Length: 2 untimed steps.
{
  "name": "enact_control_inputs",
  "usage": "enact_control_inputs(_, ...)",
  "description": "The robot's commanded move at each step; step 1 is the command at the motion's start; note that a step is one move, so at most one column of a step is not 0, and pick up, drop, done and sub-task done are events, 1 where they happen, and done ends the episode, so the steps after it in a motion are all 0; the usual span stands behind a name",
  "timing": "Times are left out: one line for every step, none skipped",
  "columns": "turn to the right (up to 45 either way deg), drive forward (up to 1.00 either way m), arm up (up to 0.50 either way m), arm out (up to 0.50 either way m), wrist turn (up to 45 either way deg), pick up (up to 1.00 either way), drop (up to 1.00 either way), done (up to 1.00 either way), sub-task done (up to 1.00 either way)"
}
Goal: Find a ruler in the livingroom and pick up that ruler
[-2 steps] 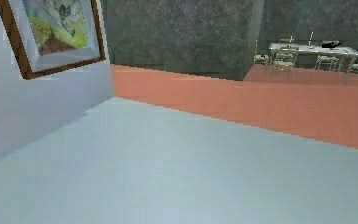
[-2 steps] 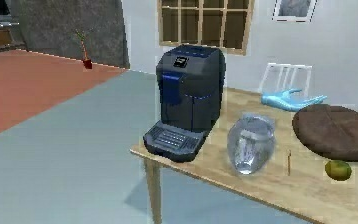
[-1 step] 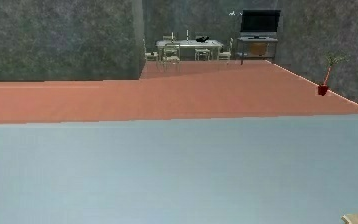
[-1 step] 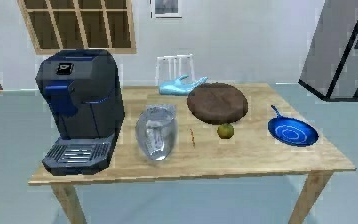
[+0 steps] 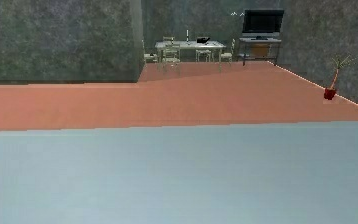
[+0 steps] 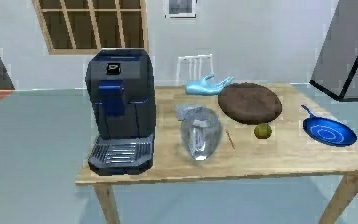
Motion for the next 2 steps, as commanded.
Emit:
enact_control_inputs(6.0,0.0,0.0,0.0,0.0,0.0,0.0,0.0,0.0)
enact_control_inputs(0.0,1.0,0.0,0.0,0.0,0.0,0.0,0.0,0.0)
